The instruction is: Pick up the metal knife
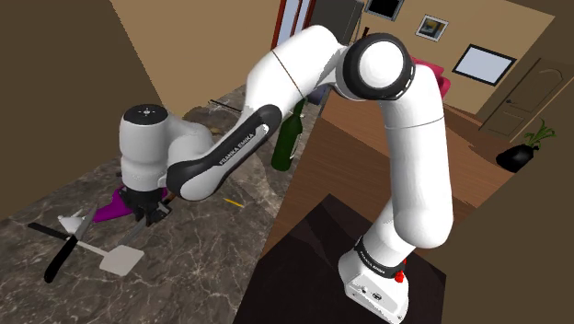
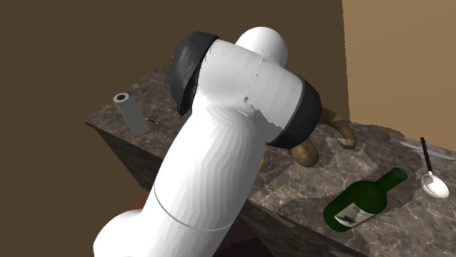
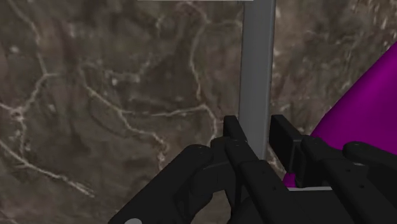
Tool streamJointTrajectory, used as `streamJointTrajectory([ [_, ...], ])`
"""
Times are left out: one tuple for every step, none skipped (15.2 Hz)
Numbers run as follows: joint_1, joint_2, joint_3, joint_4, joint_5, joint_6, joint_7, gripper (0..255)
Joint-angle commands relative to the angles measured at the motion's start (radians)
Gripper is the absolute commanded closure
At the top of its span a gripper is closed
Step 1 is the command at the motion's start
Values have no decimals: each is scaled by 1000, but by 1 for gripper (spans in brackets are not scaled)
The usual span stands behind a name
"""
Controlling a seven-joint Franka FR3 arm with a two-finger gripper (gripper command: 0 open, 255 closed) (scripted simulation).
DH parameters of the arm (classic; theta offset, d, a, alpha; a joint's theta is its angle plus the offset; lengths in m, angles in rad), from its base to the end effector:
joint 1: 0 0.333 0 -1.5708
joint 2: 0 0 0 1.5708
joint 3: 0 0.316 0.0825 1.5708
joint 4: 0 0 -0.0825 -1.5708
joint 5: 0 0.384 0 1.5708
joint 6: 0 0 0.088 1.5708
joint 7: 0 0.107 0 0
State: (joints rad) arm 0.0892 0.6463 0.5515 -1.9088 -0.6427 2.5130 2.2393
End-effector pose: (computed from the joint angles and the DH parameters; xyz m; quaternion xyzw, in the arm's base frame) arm 0.5150 0.3685 0.2055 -0.8252 0.5610 -0.0452 0.0486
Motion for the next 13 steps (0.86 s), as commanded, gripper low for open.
streamJointTrajectory([
  [-10,-20,13,-8,14,-12,-9,255],
  [-16,-30,20,-9,22,-19,-14,255],
  [-21,-39,27,-11,30,-27,-20,255],
  [-26,-49,34,-12,38,-35,-26,255],
  [-31,-59,41,-13,46,-43,-31,255],
  [-36,-68,48,-14,54,-51,-37,255],
  [-41,-78,55,-14,63,-59,-43,255],
  [-46,-87,62,-15,71,-67,-49,255],
  [-51,-96,69,-15,79,-75,-54,255],
  [-56,-105,76,-15,88,-84,-60,255],
  [-61,-114,82,-14,96,-92,-66,255],
  [-62,-116,83,-14,97,-93,-67,255],
  [-62,-116,83,-14,97,-93,-67,255],
])
